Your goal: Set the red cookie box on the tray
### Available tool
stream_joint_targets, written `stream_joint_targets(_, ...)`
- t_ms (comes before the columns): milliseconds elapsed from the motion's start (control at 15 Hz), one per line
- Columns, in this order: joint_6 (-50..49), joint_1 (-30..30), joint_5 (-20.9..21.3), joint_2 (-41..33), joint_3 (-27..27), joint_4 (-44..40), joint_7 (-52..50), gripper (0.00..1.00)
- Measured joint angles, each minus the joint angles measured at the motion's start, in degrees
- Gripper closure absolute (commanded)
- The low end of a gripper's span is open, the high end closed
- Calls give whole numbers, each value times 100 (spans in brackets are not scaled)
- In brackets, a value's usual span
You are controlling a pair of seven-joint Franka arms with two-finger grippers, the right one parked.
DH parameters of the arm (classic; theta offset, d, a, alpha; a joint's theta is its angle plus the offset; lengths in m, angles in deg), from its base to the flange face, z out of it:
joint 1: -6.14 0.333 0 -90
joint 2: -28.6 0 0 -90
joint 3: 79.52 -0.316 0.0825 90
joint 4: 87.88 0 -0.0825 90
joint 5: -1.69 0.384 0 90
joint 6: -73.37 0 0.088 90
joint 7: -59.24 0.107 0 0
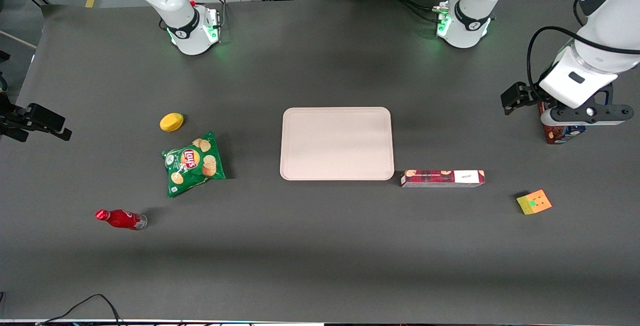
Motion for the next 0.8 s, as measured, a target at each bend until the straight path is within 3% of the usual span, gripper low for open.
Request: stream_joint_targets(800, -96, 1, 0, 13, -2, -42, 0, 0)
